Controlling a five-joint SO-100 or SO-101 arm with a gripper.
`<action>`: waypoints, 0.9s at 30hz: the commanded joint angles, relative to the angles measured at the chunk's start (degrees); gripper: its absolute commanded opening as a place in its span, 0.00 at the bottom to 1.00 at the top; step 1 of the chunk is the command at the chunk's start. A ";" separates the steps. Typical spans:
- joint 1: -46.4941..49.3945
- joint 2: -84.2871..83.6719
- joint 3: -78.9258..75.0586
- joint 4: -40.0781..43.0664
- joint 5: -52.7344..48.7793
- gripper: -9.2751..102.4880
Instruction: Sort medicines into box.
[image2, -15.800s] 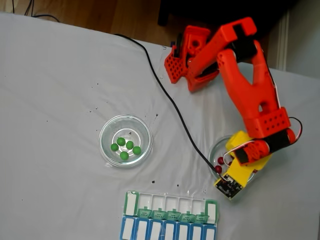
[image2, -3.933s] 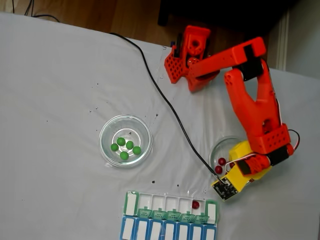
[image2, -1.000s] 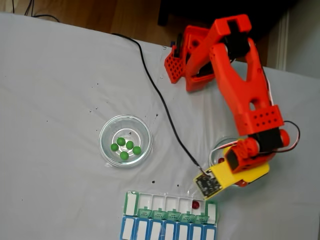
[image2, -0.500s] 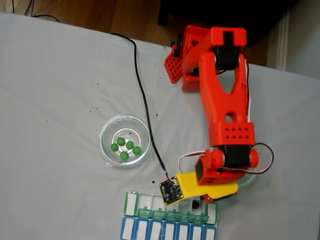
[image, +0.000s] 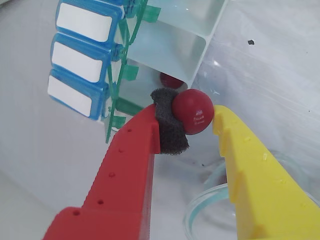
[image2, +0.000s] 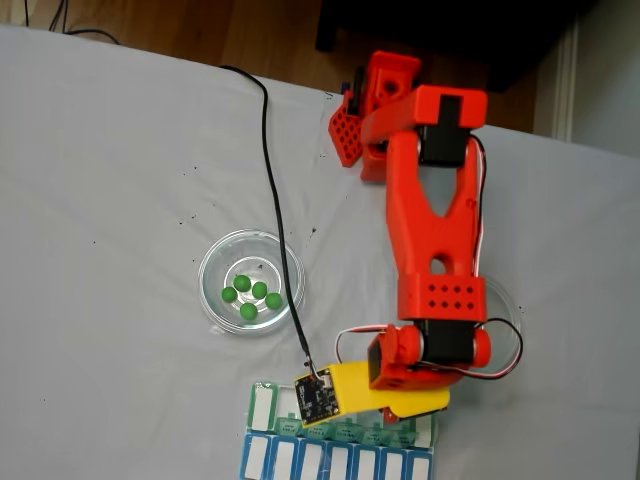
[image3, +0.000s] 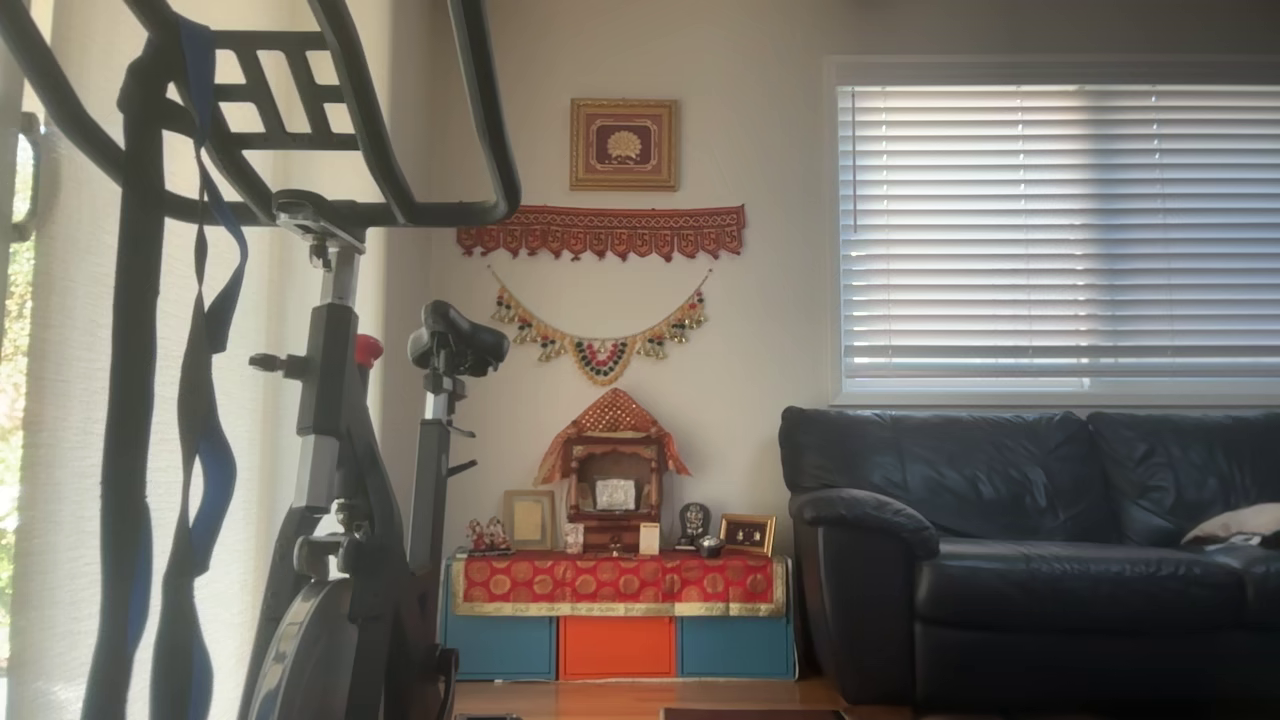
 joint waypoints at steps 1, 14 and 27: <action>1.32 1.05 -7.65 2.29 -0.88 0.09; 2.11 -3.34 -8.35 1.58 -2.55 0.09; 0.53 2.37 4.22 -17.40 -3.08 0.09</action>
